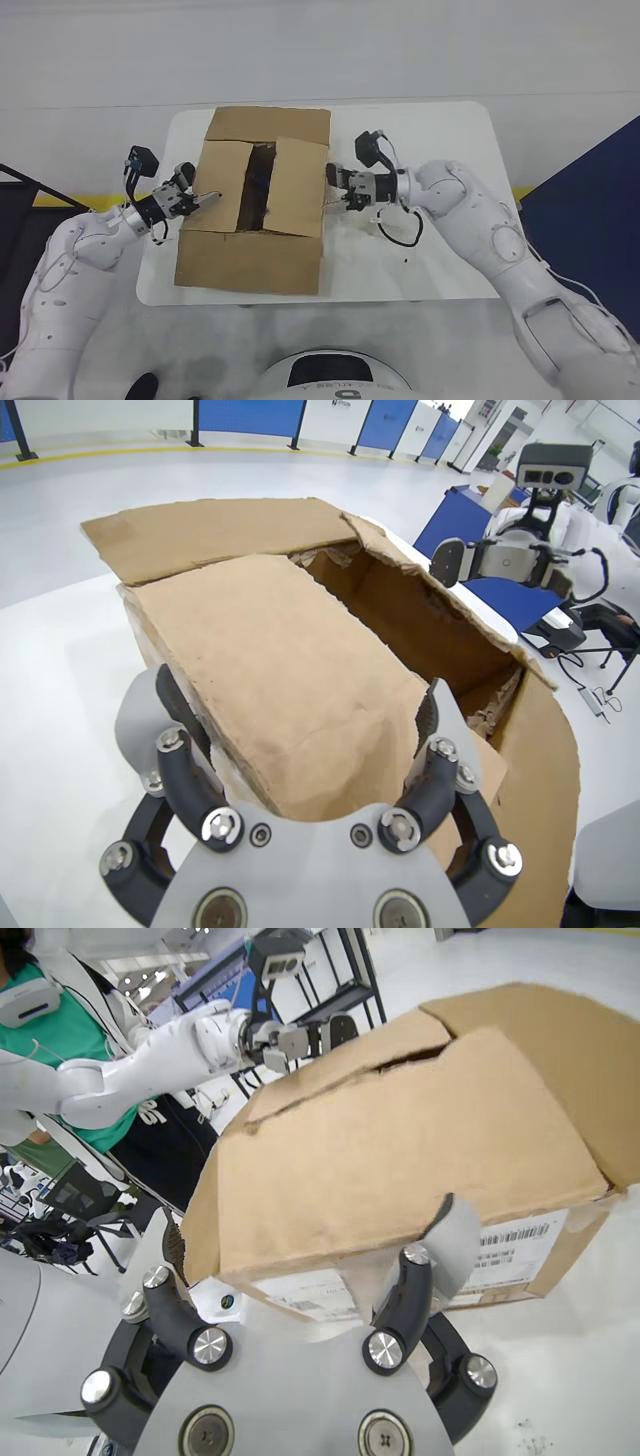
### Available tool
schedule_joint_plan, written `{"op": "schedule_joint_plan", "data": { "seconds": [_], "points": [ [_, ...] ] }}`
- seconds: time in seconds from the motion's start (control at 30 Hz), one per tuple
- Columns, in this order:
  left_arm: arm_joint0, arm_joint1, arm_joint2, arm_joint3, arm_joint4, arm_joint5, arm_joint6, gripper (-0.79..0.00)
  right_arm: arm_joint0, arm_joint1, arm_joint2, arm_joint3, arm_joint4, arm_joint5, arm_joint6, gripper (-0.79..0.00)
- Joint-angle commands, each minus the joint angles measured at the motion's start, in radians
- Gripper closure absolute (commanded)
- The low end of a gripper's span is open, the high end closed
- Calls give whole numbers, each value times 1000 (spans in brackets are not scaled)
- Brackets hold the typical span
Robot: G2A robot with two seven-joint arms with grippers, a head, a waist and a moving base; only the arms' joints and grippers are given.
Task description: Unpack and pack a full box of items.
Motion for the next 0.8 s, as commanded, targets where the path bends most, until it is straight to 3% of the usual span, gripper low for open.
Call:
{"op": "schedule_joint_plan", "data": {
  "seconds": [0.0, 0.23, 0.37, 0.5, 0.77],
  "points": [
    [2, 1, -5, 1, -4, 1, 0, -785, -15, 7, 25, -18, -30, 1, -38, -785],
    [-5, 2, 4, 12, 0, 17, -9, -785, -85, 17, 43, -134, -105, 1, -156, -785],
    [-17, 0, 21, 14, 10, 30, -12, -785, -51, -7, -21, -95, -124, 11, -154, -785],
    [-29, -2, 31, 19, 40, 65, -13, -785, -2, -36, -71, -55, -183, 101, -166, -785],
    [-29, -4, 42, 7, 173, 152, 34, -785, -39, -23, 22, -81, -242, 17, -338, -785]
  ]
}}
